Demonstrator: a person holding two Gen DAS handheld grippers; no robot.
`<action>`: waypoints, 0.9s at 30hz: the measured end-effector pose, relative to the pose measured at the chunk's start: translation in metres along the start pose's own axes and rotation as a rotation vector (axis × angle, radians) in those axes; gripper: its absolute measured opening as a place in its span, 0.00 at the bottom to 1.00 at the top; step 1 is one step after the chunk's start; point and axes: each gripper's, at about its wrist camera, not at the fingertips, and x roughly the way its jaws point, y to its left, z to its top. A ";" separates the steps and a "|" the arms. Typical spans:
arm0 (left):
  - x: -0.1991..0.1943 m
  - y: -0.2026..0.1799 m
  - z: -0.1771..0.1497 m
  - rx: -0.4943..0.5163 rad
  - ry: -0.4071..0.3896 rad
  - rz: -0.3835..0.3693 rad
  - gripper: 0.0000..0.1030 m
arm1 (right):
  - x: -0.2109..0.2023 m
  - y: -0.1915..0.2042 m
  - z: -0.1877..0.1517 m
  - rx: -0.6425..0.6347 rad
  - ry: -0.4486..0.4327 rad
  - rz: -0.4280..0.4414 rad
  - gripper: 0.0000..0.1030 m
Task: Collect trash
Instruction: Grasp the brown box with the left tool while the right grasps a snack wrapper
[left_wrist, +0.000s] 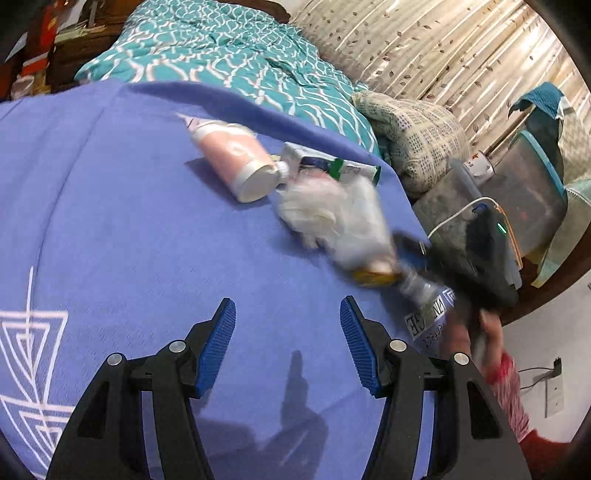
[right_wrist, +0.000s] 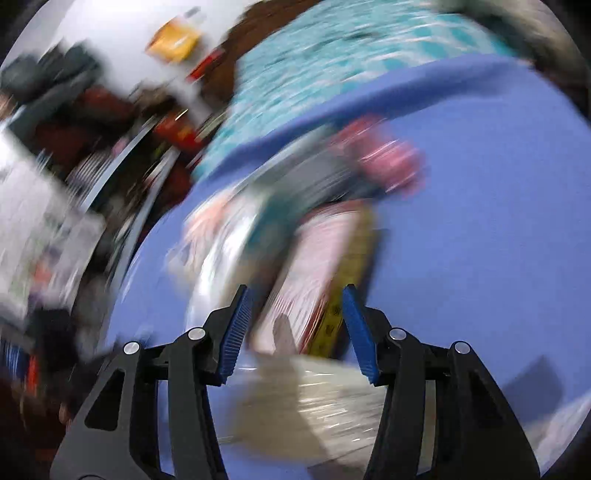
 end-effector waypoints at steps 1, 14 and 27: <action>0.001 0.003 -0.002 -0.009 0.004 -0.006 0.54 | 0.001 0.023 -0.019 -0.042 0.018 0.028 0.52; 0.000 -0.007 -0.021 0.004 0.033 -0.066 0.55 | -0.093 0.051 -0.108 -0.127 -0.331 -0.278 0.73; 0.099 -0.124 0.021 0.308 0.098 0.078 0.74 | -0.093 0.009 -0.126 0.054 -0.212 -0.308 0.71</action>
